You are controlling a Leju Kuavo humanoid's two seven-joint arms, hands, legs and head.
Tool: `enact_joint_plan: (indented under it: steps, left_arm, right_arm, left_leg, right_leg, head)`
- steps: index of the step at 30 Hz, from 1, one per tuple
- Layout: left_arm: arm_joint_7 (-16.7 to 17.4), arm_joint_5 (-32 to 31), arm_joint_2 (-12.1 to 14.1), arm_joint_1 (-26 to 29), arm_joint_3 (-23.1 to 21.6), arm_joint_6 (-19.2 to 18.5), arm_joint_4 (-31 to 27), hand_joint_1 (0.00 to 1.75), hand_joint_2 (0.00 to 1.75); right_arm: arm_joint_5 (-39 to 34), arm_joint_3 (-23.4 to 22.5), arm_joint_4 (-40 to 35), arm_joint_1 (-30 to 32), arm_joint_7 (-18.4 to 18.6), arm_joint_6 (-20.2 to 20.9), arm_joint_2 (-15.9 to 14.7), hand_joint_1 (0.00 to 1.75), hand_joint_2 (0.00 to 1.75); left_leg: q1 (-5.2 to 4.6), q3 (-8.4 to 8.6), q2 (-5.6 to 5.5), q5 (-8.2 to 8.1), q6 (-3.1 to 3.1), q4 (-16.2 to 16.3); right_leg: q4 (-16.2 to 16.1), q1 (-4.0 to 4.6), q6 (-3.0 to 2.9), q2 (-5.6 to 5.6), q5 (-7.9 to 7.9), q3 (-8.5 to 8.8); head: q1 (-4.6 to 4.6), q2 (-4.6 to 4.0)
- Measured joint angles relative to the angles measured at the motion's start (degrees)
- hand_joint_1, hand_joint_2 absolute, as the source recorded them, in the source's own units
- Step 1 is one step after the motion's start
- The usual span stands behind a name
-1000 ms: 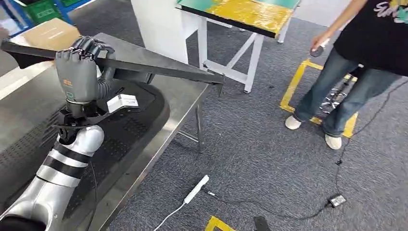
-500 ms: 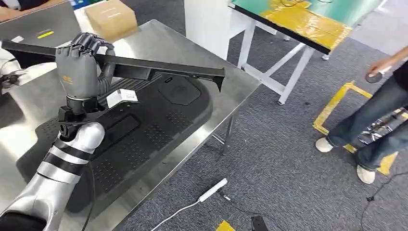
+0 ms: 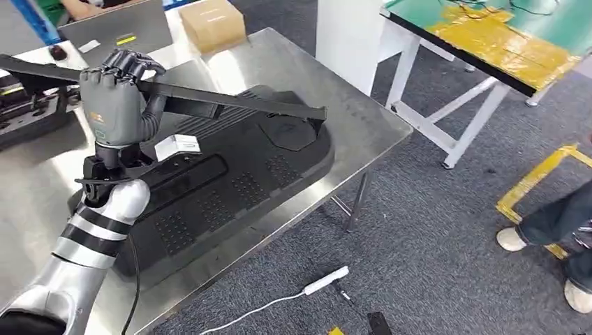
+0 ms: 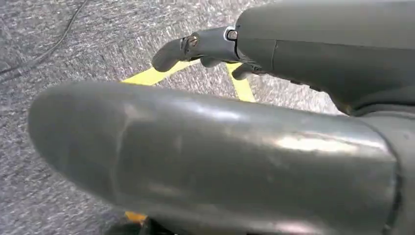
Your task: Take the parts from the cabinet and place them on the table.
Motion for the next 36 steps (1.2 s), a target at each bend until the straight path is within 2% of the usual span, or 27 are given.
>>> enact_joint_plan:
  steps: [1,2,3,4,5,6,7,9,10,11,12,13,14,15,16,17,19,20,21,22,23,26,30,36]
  left_arm:
    - [0.0,0.0,0.0,0.0,0.0,0.0,0.0,1.75,1.75]
    - [0.0,0.0,0.0,0.0,0.0,0.0,0.0,1.75,1.75]
    - [0.0,0.0,0.0,-0.1,0.0,0.0,0.0,1.75,1.75]
    - [0.0,0.0,0.0,-0.2,0.0,0.0,-0.1,1.75,1.75]
    - [0.0,0.0,0.0,-0.4,0.0,0.0,-0.1,1.75,1.75]
    - [0.0,0.0,0.0,-0.5,0.0,0.0,-0.1,1.75,1.75]
    - [0.0,0.1,0.0,-0.4,0.0,0.0,-0.1,1.75,1.75]
    - [0.0,0.1,0.1,-0.5,0.0,0.0,-0.1,1.75,1.75]
    - [0.0,0.1,0.2,-0.5,0.0,-0.1,-0.2,1.75,1.75]
    - [0.0,0.2,0.2,-0.7,0.0,-0.1,-0.3,1.75,1.75]
    - [0.0,0.2,-0.1,-0.7,0.0,-0.1,-0.3,1.75,1.75]
    - [0.0,0.2,-0.4,-0.7,0.0,-0.1,-0.3,1.75,1.75]
    - [0.0,0.2,-0.5,-0.5,0.0,-0.2,-0.2,1.75,1.75]
    - [0.0,0.2,-0.4,-0.3,0.0,-0.2,-0.2,1.75,1.75]
    - [0.0,0.2,-0.4,-0.1,0.0,-0.2,-0.2,1.75,1.75]
    - [0.0,0.3,-0.4,0.0,0.0,-0.2,-0.3,1.75,1.75]
    - [0.0,0.5,-0.4,-0.1,0.0,-0.2,-0.3,1.75,1.75]
    - [0.0,0.6,-0.5,-0.1,0.0,-0.2,-0.5,1.75,1.75]
    - [0.0,0.7,-0.4,-0.1,0.0,-0.2,-0.6,1.75,1.75]
    - [0.0,0.7,-0.5,-0.1,0.0,-0.2,-0.7,1.75,1.75]
    - [0.0,0.8,-0.5,-0.1,0.0,-0.2,-0.7,1.75,1.75]
    - [0.0,0.9,-0.5,-0.1,0.0,-0.5,-0.7,1.75,1.75]
    - [-0.2,1.1,-1.0,-0.3,-0.2,-0.8,-0.7,1.75,1.75]
    - [-0.3,1.1,-1.5,-0.5,-0.7,-1.2,-0.7,1.75,1.75]
  right_arm:
    - [0.0,0.0,0.0,0.0,0.0,0.0,0.0,0.00,0.00]
    - [0.0,0.0,0.0,-0.1,0.0,0.0,0.1,0.00,0.00]
    - [0.0,0.0,0.0,-0.2,0.0,0.1,0.1,0.00,0.00]
    - [0.0,0.0,0.0,-0.2,0.0,0.2,0.2,0.00,0.00]
    - [0.0,0.0,0.0,-0.2,0.0,0.2,0.0,0.00,0.00]
    - [0.0,0.0,0.0,-0.2,0.0,0.3,0.1,0.00,0.00]
    - [0.0,0.0,0.0,-0.2,0.0,0.3,0.1,0.00,0.00]
    - [0.0,0.0,0.0,-0.3,0.0,0.3,0.0,0.00,0.00]
    - [0.0,-0.1,-0.1,-0.4,0.0,0.2,0.0,0.00,0.00]
    - [0.0,-0.1,-0.1,-0.4,-0.1,0.1,0.0,0.00,0.00]
    - [-0.1,-0.1,-0.1,-0.4,-0.3,0.0,0.0,0.00,0.00]
    - [-0.3,-0.1,-0.1,-0.4,-0.4,-0.2,0.0,0.00,0.00]
    - [-0.4,-0.2,0.0,-0.3,-0.5,-0.5,0.0,0.00,0.00]
    - [-0.5,-0.3,0.0,-0.2,-0.5,-0.6,0.0,0.00,0.00]
    - [-0.7,-0.5,0.0,-0.1,-0.6,-0.6,0.0,0.00,0.00]
    - [-0.8,-0.6,0.0,-0.1,-0.7,-0.6,0.0,0.00,0.00]
    - [-0.9,-0.9,-0.1,-0.3,-0.8,-0.6,0.0,0.00,0.00]
    - [-1.0,-1.0,-0.1,-0.3,-0.9,-0.6,0.0,0.00,0.00]
    - [-1.0,-1.0,-0.1,-0.4,-0.9,-0.6,0.0,0.00,0.00]
    - [-1.0,-1.1,-0.1,-0.4,-0.9,-0.6,0.0,0.00,0.00]
    - [-1.0,-1.1,-0.1,-0.4,-1.0,-0.6,0.1,0.00,0.00]
    - [-1.1,-1.4,-0.1,-0.4,-1.0,-0.3,0.1,0.00,0.00]
    - [-1.6,-1.7,-0.1,-0.5,0.3,0.9,0.1,0.00,0.00]
    - [-1.7,-2.0,-0.1,-0.5,1.0,1.7,0.1,0.00,0.00]
  left_leg:
    - [0.10,0.61,0.11,0.99,-0.04,-1.1]
    - [0.12,2.45,0.43,2.82,-0.04,-4.4]
    - [0.12,5.24,1.23,5.08,0.03,-9.3]
    - [0.06,8.45,3.33,7.12,0.15,-14.8]
    - [-0.93,9.46,6.96,5.87,0.24,-16.7]
    - [-0.76,9.27,5.59,6.25,1.12,-17.0]
    - [-0.92,9.10,4.80,6.18,1.36,-16.9]
    - [-1.12,8.72,3.13,6.43,2.04,-17.1]
    - [-0.46,8.96,2.30,6.84,2.64,-17.6]
    - [-0.47,8.85,1.52,7.01,2.91,-17.7]
    - [-0.42,8.72,1.09,7.16,3.30,-17.7]
    - [-0.41,8.58,0.16,7.25,3.44,-17.7]
    - [-0.43,8.48,-0.47,7.30,3.52,-17.6]
    - [-0.48,8.45,-1.16,7.34,3.57,-17.6]
    - [-0.49,8.48,-1.77,7.35,3.56,-17.6]
    - [-0.48,8.51,-2.19,7.37,3.54,-17.6]
    - [-0.45,8.66,-2.84,7.46,3.39,-17.6]
    - [-0.49,8.59,-2.99,7.53,3.24,-17.6]
    - [-0.94,8.42,-3.18,7.50,2.98,-17.3]
    - [-1.08,8.23,-3.16,7.49,2.90,-17.3]
    - [-1.05,8.22,-3.07,7.64,3.50,-17.3]
    - [-0.91,8.50,-2.77,7.80,3.25,-17.7]
    - [-0.74,8.59,-2.70,7.97,2.97,-17.9]
    - [-0.67,8.49,-2.64,8.05,2.67,-18.0]
  right_leg:
    - [0.0,0.00,0.00,-0.83,-0.03,0.03]
    - [0.0,0.00,-0.04,-1.59,-0.10,0.09]
    - [0.1,-0.02,0.07,-2.31,-0.31,0.27]
    - [0.1,0.04,0.27,-2.96,-0.53,0.55]
    - [0.1,0.70,0.60,-3.58,-0.74,0.63]
    - [0.3,1.19,0.88,-4.25,-0.93,0.59]
    - [0.2,1.21,1.02,-4.89,-1.00,0.76]
    - [-0.1,1.18,1.31,-6.54,-1.01,0.94]
    - [0.3,1.07,1.87,-5.28,-1.53,0.27]
    - [2.1,0.77,1.80,-1.32,-2.72,-0.17]
    - [6.3,0.69,1.35,0.98,-4.83,-2.09]
    - [11.1,0.68,1.04,1.85,-6.67,-4.36]
    - [15.5,0.67,0.95,2.17,-8.16,-6.61]
    - [18.3,0.68,1.14,2.26,-8.73,-8.21]
    - [18.3,0.68,1.49,2.27,-8.17,-8.47]
    - [15.4,0.66,1.98,2.27,-6.53,-7.41]
    - [5.1,0.59,2.64,2.44,-2.05,-2.73]
    - [1.0,0.50,2.47,3.00,-0.82,-0.91]
    - [0.4,0.73,2.02,3.03,-0.54,-0.49]
    - [0.1,0.52,1.95,2.94,-0.27,-0.54]
    - [0.2,0.55,2.07,2.95,-0.19,-0.57]
    - [0.2,0.85,1.64,3.14,0.05,-0.61]
    - [0.2,0.98,1.42,3.23,0.15,-0.73]
    - [0.3,1.05,1.40,3.22,0.14,-0.84]
  head:
    - [0.04,0.00]
    - [-0.02,0.00]
    - [0.00,0.00]
    - [-0.02,0.00]
    - [-0.09,0.00]
    - [0.00,0.00]
    - [0.24,0.00]
    - [0.09,0.00]
    - [0.22,0.00]
    - [0.31,0.00]
    - [0.50,0.00]
    - [0.79,0.00]
    - [0.87,0.00]
    - [0.79,0.00]
    - [0.81,0.00]
    - [0.83,0.00]
    - [0.85,0.00]
    - [0.85,0.00]
    - [0.74,0.00]
    - [0.66,0.00]
    - [0.70,0.00]
    - [0.68,0.00]
    - [0.70,0.00]
    - [0.72,0.00]
